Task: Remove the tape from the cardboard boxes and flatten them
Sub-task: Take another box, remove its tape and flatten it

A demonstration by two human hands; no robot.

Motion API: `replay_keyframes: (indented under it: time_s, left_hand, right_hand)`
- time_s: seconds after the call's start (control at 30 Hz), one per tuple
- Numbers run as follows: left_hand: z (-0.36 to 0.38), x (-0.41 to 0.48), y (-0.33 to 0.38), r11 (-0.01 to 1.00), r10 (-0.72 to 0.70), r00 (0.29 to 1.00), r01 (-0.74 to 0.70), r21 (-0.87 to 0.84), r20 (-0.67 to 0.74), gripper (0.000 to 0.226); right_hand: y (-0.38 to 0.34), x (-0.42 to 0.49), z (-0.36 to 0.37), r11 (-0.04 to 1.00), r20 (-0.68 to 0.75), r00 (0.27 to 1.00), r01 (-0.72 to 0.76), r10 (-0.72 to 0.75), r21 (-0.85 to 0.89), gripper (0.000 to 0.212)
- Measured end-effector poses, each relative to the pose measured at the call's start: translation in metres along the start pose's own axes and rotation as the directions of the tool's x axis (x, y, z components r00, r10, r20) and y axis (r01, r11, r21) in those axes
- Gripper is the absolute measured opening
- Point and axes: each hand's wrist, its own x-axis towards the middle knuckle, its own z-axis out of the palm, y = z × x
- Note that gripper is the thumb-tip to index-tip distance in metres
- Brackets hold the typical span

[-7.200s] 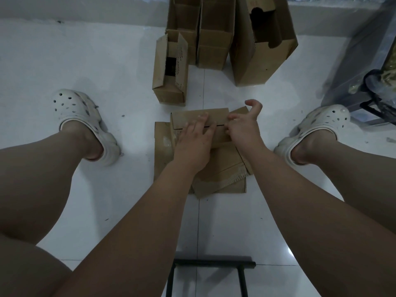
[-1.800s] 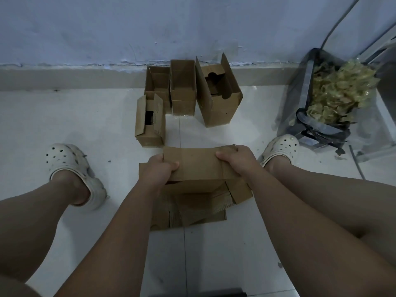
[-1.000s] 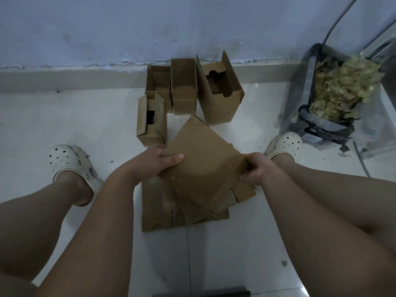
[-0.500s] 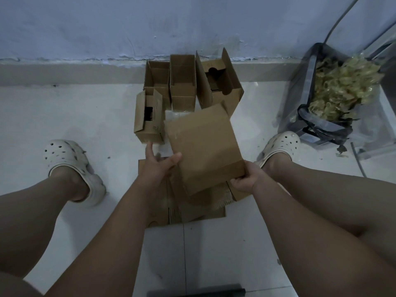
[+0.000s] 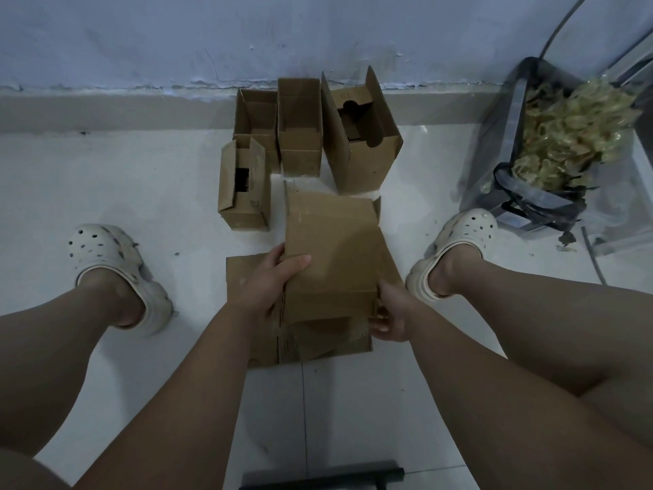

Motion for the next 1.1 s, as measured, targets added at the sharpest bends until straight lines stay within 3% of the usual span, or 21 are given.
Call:
replay_keyframes:
  time_s: [0.07,0.13,0.27,0.33,0.4,0.6,0.73,0.8,0.93,1.03,1.1]
  left_hand:
    - [-0.001,0.000,-0.001,0.997,-0.059,0.996,0.056,-0.050,-0.069,0.036]
    - [-0.006,0.000,-0.004,0.987,-0.122,0.987,0.109,-0.120,-0.108,0.026]
    - [-0.010,0.004,-0.017,0.980,-0.154,0.976,0.130,-0.153,-0.156,0.040]
    - [-0.010,0.009,-0.027,0.982,-0.155,0.967,0.128,-0.141,-0.203,0.043]
    - [-0.009,0.013,-0.038,0.982,-0.142,0.967,0.109,-0.157,-0.214,0.030]
    - [0.007,0.024,-0.066,0.944,-0.261,0.940,0.202,-0.260,-0.219,0.016]
    - [0.011,0.028,-0.091,0.980,-0.167,0.903,0.198,0.037,-0.396,0.044]
    - [0.008,0.031,-0.104,0.971,-0.170,0.895,0.224,0.085,-0.413,0.043]
    - [0.006,0.034,-0.124,0.930,-0.347,0.873,0.274,-0.244,-0.343,0.029]
    - [-0.001,0.039,-0.130,0.898,-0.390,0.855,0.270,-0.348,-0.343,0.041]
    - [-0.004,0.041,-0.127,0.884,-0.394,0.874,0.274,-0.379,-0.285,0.034]
  right_hand:
    - [-0.002,0.000,-0.002,0.997,0.061,0.996,0.071,-0.071,0.002,0.055]
    - [-0.003,0.001,-0.007,0.991,0.056,0.989,0.137,-0.137,0.005,0.052]
    - [-0.002,0.008,-0.015,0.971,-0.030,0.971,0.239,-0.238,0.031,0.029]
    - [0.001,0.011,-0.014,0.965,-0.072,0.965,0.256,-0.252,0.059,0.029]
    - [0.006,0.017,-0.014,0.959,-0.115,0.954,0.282,-0.277,0.027,0.034]
    - [0.021,0.038,-0.022,0.946,-0.226,0.919,0.317,-0.324,-0.065,0.045]
    - [0.032,0.052,-0.021,0.960,-0.315,0.909,0.235,-0.273,-0.154,0.056]
    - [0.034,0.059,-0.018,0.958,-0.346,0.899,0.214,-0.269,-0.189,0.056]
    - [0.041,0.069,-0.015,0.970,-0.387,0.892,0.185,-0.232,-0.156,0.024]
    - [0.042,0.075,-0.014,0.974,-0.410,0.885,0.177,-0.221,-0.143,0.048]
    - [0.041,0.075,-0.014,0.979,-0.389,0.899,0.181,-0.202,-0.091,0.052]
